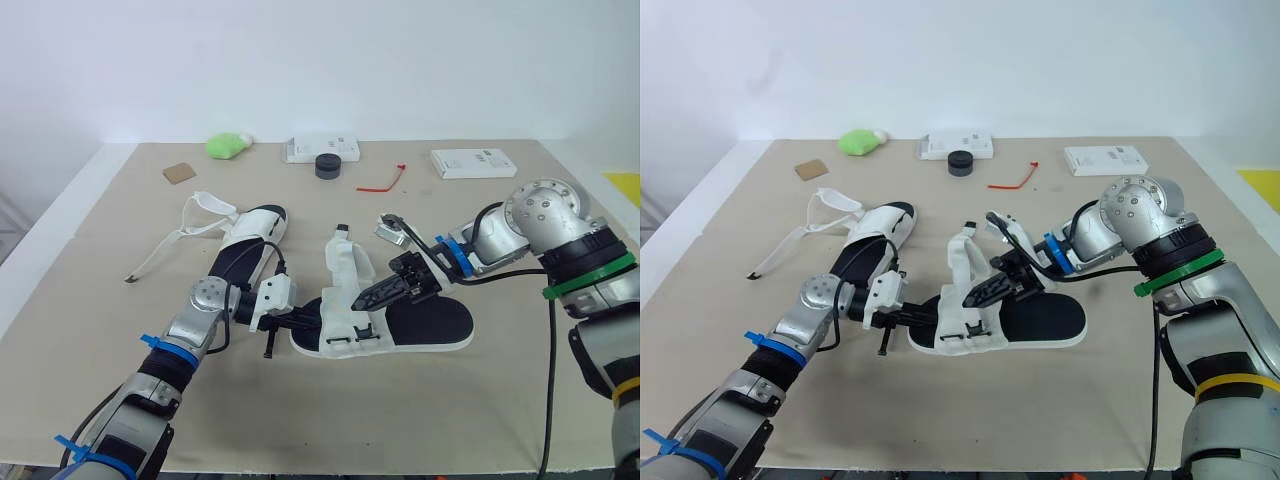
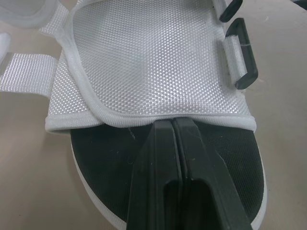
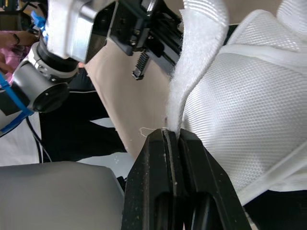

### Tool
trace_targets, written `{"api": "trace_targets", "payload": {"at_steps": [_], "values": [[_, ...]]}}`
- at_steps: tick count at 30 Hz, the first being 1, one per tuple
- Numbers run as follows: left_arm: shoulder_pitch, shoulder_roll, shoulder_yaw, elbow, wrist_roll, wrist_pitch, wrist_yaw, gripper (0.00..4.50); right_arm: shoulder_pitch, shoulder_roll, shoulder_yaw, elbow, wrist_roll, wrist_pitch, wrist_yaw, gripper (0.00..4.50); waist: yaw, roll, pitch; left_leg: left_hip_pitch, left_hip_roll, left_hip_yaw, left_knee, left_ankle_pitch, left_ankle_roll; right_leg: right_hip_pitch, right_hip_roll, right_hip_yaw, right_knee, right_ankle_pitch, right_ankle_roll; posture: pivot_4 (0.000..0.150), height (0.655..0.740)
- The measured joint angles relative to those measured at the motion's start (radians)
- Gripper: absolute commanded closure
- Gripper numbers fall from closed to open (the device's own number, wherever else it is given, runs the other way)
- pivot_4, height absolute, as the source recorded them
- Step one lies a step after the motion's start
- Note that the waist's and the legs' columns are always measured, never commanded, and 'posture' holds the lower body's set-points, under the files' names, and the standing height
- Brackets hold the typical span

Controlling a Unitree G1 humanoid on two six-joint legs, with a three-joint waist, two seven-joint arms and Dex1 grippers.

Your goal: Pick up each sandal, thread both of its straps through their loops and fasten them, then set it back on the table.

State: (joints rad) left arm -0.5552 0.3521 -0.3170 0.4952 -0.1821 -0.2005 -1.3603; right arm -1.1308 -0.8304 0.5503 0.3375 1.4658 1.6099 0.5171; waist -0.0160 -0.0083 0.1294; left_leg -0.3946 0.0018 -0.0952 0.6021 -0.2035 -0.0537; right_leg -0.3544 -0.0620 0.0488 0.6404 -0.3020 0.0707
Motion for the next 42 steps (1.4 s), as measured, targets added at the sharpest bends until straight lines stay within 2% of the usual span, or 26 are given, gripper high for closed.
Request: {"api": "trace_targets", "payload": {"at_steps": [11, 16, 19, 21, 25, 28, 29, 31, 32, 34, 38, 42], "values": [[0.0, -0.001, 0.0, 0.0, 0.0, 0.0, 0.0, 4.5, 0.028, 0.006, -0.009, -0.002, -0.049, -0.001, 0.003, 4.35, 0.0, 0.0, 0.0, -0.001, -0.002, -0.002, 0.0, 0.0, 0.001, 0.0, -0.001, -0.001, 0.0, 0.0, 0.001, 0.15, 0.74], [0.0, -0.005, 0.0, 0.0, 0.0, 0.0, 0.0, 4.5, 0.075, -0.027, -0.012, -0.068, -0.041, -0.002, 0.01, 4.35, 0.001, -0.001, 0.0, -0.001, -0.004, -0.003, 0.0, 0.0, 0.001, 0.0, -0.003, -0.002, 0.0, -0.001, 0.002, 0.15, 0.74], [0.0, -0.008, 0.0, 0.001, 0.0, 0.0, 0.0, 4.5, 0.139, -0.047, -0.072, -0.212, -0.075, 0.002, 0.041, 4.35, 0.001, -0.001, 0.0, -0.002, -0.006, -0.004, 0.0, 0.0, 0.001, 0.0, -0.005, -0.003, 0.0, -0.002, 0.003, 0.15, 0.74], [0.0, -0.008, 0.0, 0.002, 0.0, 0.0, 0.001, 4.5, 0.153, -0.047, -0.09, -0.24, -0.094, 0.001, 0.045, 4.35, 0.001, -0.001, 0.0, -0.002, -0.006, -0.004, 0.0, 0.0, 0.001, 0.0, -0.005, -0.003, 0.0, -0.002, 0.004, 0.15, 0.74], [0.0, -0.009, 0.0, 0.008, 0.0, 0.0, 0.0, 4.5, 0.26, -0.067, -0.165, -0.435, -0.231, -0.083, 0.097, 4.35, 0.002, -0.004, -0.002, -0.002, -0.006, -0.006, -0.001, 0.0, 0.001, 0.001, -0.005, -0.005, 0.0, -0.003, 0.004, 0.15, 0.74], [0.0, -0.008, 0.0, 0.012, 0.0, 0.0, 0.001, 4.5, 0.299, -0.085, -0.174, -0.514, -0.286, -0.132, 0.137, 4.35, 0.001, -0.005, -0.003, -0.001, -0.006, -0.007, -0.001, 0.0, 0.001, 0.001, -0.005, -0.006, 0.0, -0.004, 0.004, 0.15, 0.74], [-0.001, -0.008, 0.0, 0.014, 0.0, 0.0, 0.001, 4.5, 0.318, -0.094, -0.177, -0.545, -0.314, -0.153, 0.162, 3.72, 0.001, -0.005, -0.003, 0.0, -0.006, -0.007, -0.001, 0.0, 0.0, 0.001, -0.005, -0.006, 0.0, -0.004, 0.004, 0.15, 0.74], [-0.001, -0.008, 0.0, 0.015, 0.0, 0.0, 0.001, 4.5, 0.346, -0.108, -0.174, -0.586, -0.356, -0.181, 0.204, 3.26, 0.001, -0.005, -0.004, 0.0, -0.006, -0.008, -0.001, 0.0, 0.0, 0.002, -0.005, -0.007, 0.0, -0.004, 0.004, 0.15, 0.74], [-0.002, -0.011, 0.0, 0.015, 0.0, 0.0, 0.001, 4.5, 0.355, -0.119, -0.168, -0.608, -0.382, -0.201, 0.239, 2.74, 0.001, -0.005, -0.003, 0.0, -0.006, -0.009, -0.001, 0.0, 0.0, 0.002, -0.006, -0.007, 0.0, -0.004, 0.004, 0.15, 0.74], [-0.003, -0.016, 0.0, 0.015, 0.0, 0.0, 0.0, 4.5, 0.361, -0.145, -0.162, -0.632, -0.413, -0.224, 0.294, 2.03, 0.002, -0.005, -0.003, -0.001, -0.006, -0.009, -0.002, 0.0, 0.0, 0.002, -0.009, -0.007, 0.0, -0.005, 0.005, 0.15, 0.74], [-0.003, -0.019, -0.001, 0.015, 0.0, -0.003, -0.003, 4.5, 0.359, -0.185, -0.176, -0.612, -0.448, -0.236, 0.386, 2.03, 0.003, -0.006, -0.002, -0.001, -0.009, -0.008, -0.002, 0.0, 0.0, 0.002, -0.013, -0.007, 0.0, -0.006, 0.007, 0.15, 0.74], [-0.005, -0.02, -0.001, 0.016, 0.0, -0.012, -0.003, 4.5, 0.359, -0.232, -0.275, -0.566, -0.448, -0.229, 0.466, 2.03, 0.003, -0.006, 0.0, -0.001, -0.01, -0.007, -0.002, 0.0, 0.0, 0.001, -0.013, -0.008, 0.0, -0.006, 0.008, 0.15, 0.74]]}}
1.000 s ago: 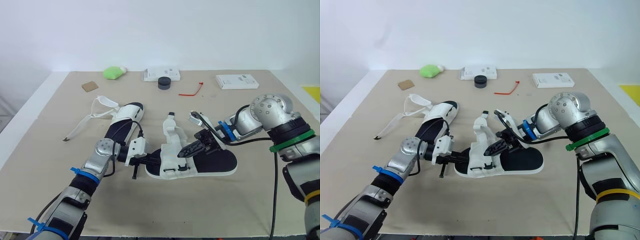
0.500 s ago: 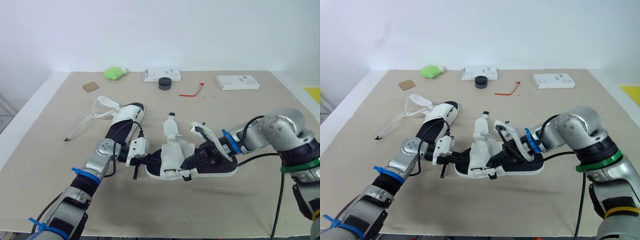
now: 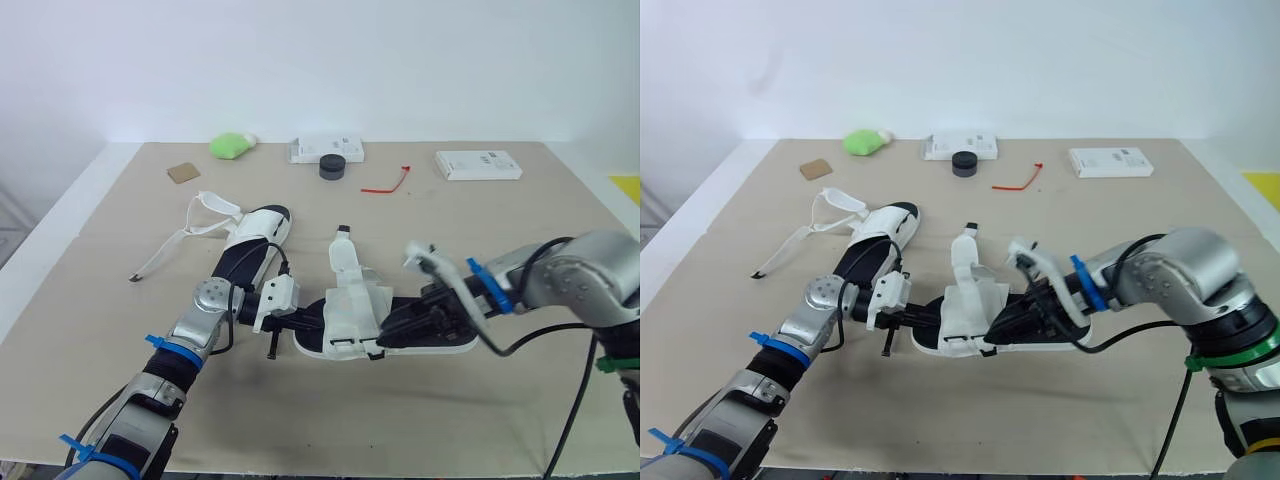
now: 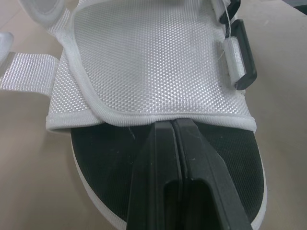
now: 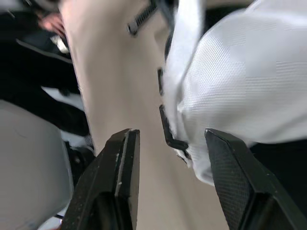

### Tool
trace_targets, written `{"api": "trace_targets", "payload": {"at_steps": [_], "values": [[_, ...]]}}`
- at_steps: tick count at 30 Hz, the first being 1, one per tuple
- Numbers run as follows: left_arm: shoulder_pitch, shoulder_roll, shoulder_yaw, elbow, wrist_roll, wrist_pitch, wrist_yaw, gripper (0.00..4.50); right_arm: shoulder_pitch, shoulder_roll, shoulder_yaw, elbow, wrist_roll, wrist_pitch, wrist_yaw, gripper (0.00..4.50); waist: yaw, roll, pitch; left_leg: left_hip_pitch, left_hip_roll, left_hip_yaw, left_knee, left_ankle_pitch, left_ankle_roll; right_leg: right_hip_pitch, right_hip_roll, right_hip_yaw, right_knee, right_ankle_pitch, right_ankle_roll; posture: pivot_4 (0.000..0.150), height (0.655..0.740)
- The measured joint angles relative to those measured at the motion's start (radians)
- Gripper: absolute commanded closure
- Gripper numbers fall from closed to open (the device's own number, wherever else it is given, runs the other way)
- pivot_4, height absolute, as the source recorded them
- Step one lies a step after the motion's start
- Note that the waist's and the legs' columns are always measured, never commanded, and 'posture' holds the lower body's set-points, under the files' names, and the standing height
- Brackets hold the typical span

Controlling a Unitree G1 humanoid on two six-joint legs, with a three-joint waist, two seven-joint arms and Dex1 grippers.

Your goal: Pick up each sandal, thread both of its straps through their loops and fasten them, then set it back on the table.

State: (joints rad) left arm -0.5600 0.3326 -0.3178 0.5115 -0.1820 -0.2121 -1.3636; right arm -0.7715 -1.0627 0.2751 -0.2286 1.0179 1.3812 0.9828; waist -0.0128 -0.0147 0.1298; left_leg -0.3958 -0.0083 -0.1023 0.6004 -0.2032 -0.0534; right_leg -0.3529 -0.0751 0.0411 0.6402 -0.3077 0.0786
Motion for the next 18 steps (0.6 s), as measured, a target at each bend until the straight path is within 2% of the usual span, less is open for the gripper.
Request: {"api": "trace_targets", "payload": {"at_steps": [2, 5, 8, 10, 15, 18], "values": [[-0.002, -0.001, -0.001, 0.004, 0.0, -0.005, -0.002, 4.5, 0.013, -0.025, -0.05, -0.008, 0.01, 0.003, 0.029, 2.03, 0.001, 0.0, 0.0, 0.0, 0.0, 0.0, 0.0, 0.0, 0.0, 0.0, 0.0, -0.001, 0.0, 0.0, 0.0, 0.15, 0.74], [-0.01, -0.008, -0.01, 0.013, 0.0, -0.01, -0.004, 4.5, 0.163, -0.095, -0.157, -0.111, 0.059, -0.008, 0.089, 2.03, 0.013, -0.002, 0.0, -0.001, 0.0, 0.0, 0.0, 0.0, 0.0, 0.0, 0.0, -0.004, 0.0, -0.002, 0.0, 0.15, 0.74], [-0.019, -0.01, -0.014, 0.025, 0.0, -0.012, -0.004, 4.5, 0.311, -0.11, -0.225, -0.219, 0.074, -0.047, 0.103, 2.03, 0.017, 0.0, 0.0, 0.0, 0.0, 0.002, 0.0, 0.0, -0.001, 0.0, 0.0, -0.004, 0.0, -0.001, 0.001, 0.15, 0.74], [-0.02, -0.011, -0.014, 0.031, 0.0, -0.012, 0.001, 4.5, 0.457, -0.068, -0.306, -0.32, 0.038, -0.139, 0.05, 2.03, 0.02, -0.004, -0.001, 0.0, 0.002, 0.002, 0.001, -0.002, -0.003, 0.001, 0.0, -0.008, -0.001, -0.002, 0.0, 0.15, 0.74], [-0.022, -0.011, -0.016, 0.037, 0.0, -0.014, 0.006, 4.5, 0.582, 0.038, -0.321, -0.371, -0.101, -0.258, -0.129, 2.03, 0.019, -0.005, -0.001, 0.001, 0.002, 0.002, 0.001, -0.002, -0.004, 0.001, -0.003, -0.009, -0.001, -0.001, 0.001, 0.15, 0.74], [-0.022, -0.011, -0.016, 0.037, 0.0, -0.022, -0.004, 4.5, 0.652, 0.046, -0.323, -0.4, -0.13, -0.277, -0.167, 2.03, 0.02, -0.004, -0.001, 0.001, 0.002, 0.002, 0.001, -0.002, -0.004, 0.002, -0.003, -0.01, -0.001, -0.002, 0.0, 0.15, 0.74]]}}
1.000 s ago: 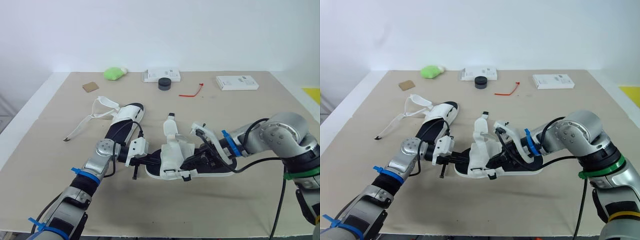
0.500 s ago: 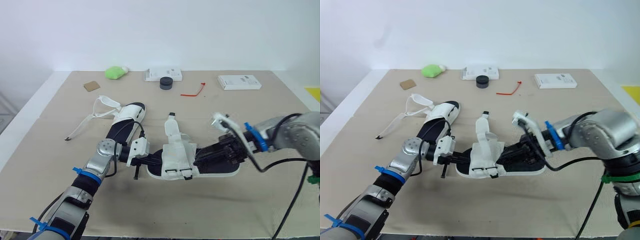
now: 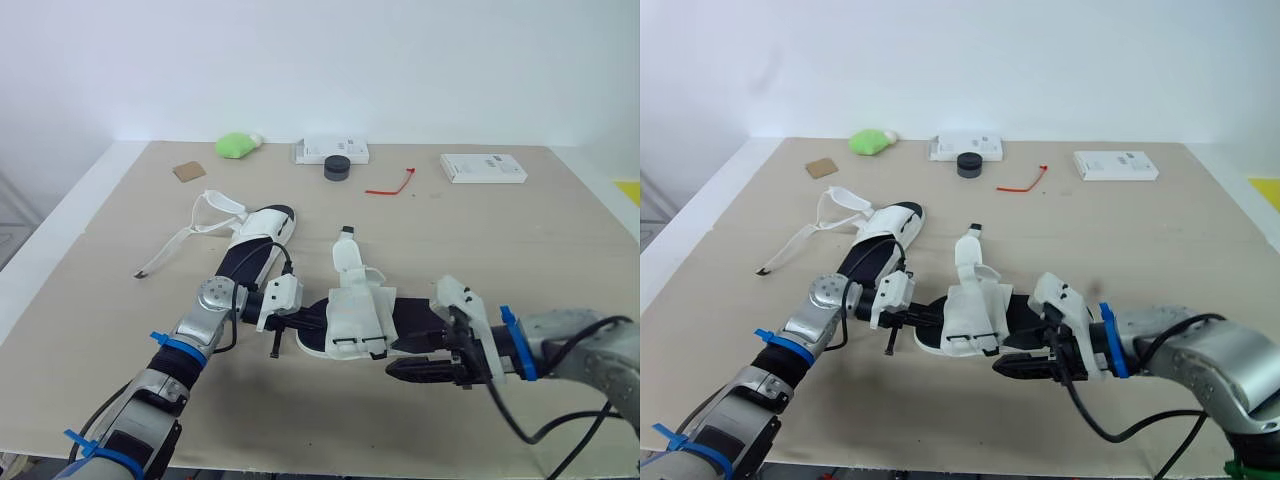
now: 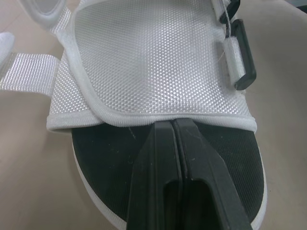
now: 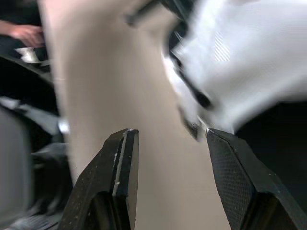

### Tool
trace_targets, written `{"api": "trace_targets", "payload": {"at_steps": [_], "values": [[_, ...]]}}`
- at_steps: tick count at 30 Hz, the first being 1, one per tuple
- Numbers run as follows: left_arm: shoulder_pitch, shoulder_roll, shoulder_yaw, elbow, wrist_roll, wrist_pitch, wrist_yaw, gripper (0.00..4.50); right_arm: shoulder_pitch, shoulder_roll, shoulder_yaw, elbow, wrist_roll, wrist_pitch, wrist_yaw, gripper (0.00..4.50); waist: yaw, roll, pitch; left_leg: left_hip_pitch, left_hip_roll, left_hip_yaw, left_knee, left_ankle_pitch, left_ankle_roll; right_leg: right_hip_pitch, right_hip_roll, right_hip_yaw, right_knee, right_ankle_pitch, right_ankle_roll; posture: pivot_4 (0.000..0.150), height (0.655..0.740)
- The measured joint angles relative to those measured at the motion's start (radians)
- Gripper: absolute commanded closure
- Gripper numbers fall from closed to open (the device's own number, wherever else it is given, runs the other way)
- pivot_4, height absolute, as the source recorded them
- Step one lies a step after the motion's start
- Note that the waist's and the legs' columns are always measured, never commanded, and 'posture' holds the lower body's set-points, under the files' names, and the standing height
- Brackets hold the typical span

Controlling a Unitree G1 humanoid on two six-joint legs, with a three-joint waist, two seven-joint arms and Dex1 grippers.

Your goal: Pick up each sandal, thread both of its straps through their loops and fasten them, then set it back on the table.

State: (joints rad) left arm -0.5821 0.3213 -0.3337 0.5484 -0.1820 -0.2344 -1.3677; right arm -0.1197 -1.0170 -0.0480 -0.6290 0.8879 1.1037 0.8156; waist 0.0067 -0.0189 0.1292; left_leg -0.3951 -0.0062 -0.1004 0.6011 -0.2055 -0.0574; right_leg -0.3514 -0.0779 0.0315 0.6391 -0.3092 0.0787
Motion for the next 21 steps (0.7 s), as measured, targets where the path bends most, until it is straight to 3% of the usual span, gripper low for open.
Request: {"api": "trace_targets", "payload": {"at_steps": [7, 21], "values": [[-0.011, 0.0, -0.001, 0.016, 0.0, -0.004, -0.011, 4.5, 0.055, 0.02, -0.058, -0.076, 0.022, -0.008, -0.046, 2.03, 0.001, -0.001, 0.0, 0.0, 0.001, -0.002, 0.0, 0.0, 0.0, 0.001, 0.001, -0.004, -0.001, 0.0, -0.001, 0.15, 0.74], [-0.021, -0.003, -0.002, 0.032, 0.0, -0.007, -0.015, 4.5, -0.011, 0.088, -0.029, -0.06, 0.082, 0.052, -0.135, 2.03, 0.0, 0.0, 0.001, 0.0, 0.002, -0.006, 0.0, 0.0, 0.0, 0.002, 0.0, -0.006, -0.002, 0.0, -0.001, 0.15, 0.74]]}}
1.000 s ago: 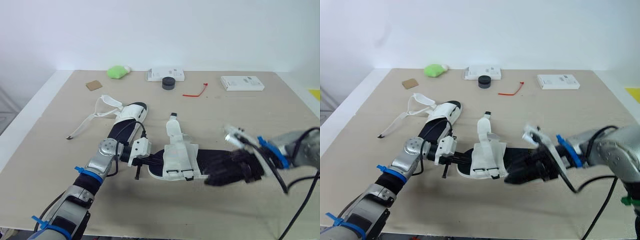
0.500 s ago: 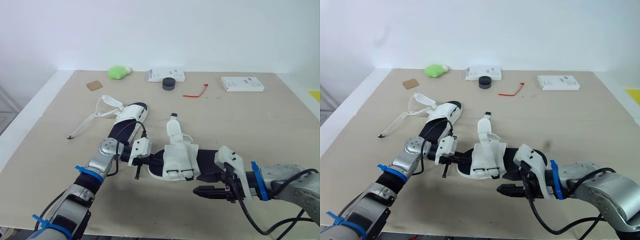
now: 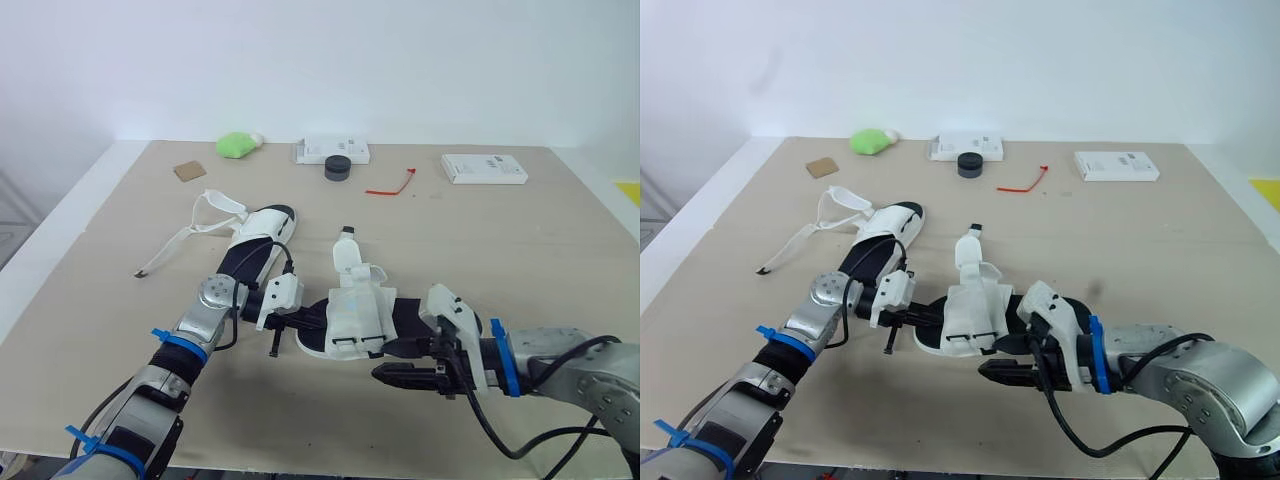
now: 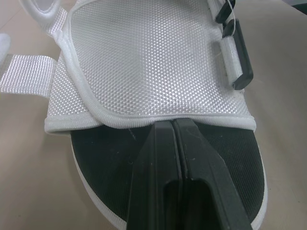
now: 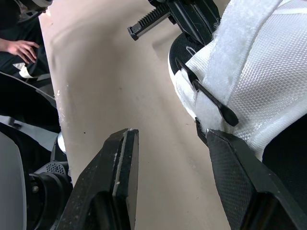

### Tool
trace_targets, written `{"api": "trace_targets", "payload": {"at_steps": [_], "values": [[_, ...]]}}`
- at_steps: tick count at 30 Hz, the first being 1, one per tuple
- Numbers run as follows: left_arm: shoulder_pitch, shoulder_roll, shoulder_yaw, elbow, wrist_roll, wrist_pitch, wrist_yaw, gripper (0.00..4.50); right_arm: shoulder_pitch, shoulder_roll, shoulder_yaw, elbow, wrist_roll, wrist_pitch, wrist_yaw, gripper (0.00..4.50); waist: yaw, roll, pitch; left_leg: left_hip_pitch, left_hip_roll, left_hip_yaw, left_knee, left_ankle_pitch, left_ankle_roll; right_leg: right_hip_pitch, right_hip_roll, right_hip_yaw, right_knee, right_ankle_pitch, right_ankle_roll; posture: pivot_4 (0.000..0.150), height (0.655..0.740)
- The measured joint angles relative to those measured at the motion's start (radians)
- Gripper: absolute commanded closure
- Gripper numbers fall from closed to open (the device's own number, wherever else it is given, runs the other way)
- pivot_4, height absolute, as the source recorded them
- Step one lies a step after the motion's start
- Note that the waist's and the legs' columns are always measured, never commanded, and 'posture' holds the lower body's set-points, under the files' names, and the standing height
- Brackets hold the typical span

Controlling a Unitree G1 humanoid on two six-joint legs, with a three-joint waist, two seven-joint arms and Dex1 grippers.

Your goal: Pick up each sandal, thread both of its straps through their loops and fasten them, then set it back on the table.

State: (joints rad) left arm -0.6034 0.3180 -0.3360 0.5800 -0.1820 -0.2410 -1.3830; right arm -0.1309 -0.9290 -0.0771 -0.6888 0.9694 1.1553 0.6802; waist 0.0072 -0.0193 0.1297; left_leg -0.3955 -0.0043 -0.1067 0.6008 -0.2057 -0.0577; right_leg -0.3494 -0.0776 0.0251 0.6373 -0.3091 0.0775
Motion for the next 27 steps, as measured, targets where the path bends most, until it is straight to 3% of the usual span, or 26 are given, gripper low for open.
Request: {"api": "trace_targets", "payload": {"at_steps": [8, 27], "values": [[0.0, 0.0, 0.0, 0.0, 0.0, 0.0, 0.0, 4.5, 0.01, -0.054, -0.015, 0.023, 0.007, 0.004, 0.034, 2.03, 0.0, 0.0, 0.0, 0.0, 0.0, 0.0, 0.0, 0.0, 0.0, 0.0, 0.0, -0.001, 0.0, 0.0, 0.0, 0.15, 0.74], [0.0, -0.001, 0.0, 0.0, 0.0, 0.0, 0.0, 4.5, 0.014, -0.01, 0.01, 0.027, -0.01, 0.003, -0.019, 2.03, 0.0, 0.0, 0.0, -0.001, 0.0, -0.002, -0.001, 0.0, -0.001, 0.0, -0.001, -0.001, -0.002, 0.0, 0.0, 0.15, 0.74]]}}
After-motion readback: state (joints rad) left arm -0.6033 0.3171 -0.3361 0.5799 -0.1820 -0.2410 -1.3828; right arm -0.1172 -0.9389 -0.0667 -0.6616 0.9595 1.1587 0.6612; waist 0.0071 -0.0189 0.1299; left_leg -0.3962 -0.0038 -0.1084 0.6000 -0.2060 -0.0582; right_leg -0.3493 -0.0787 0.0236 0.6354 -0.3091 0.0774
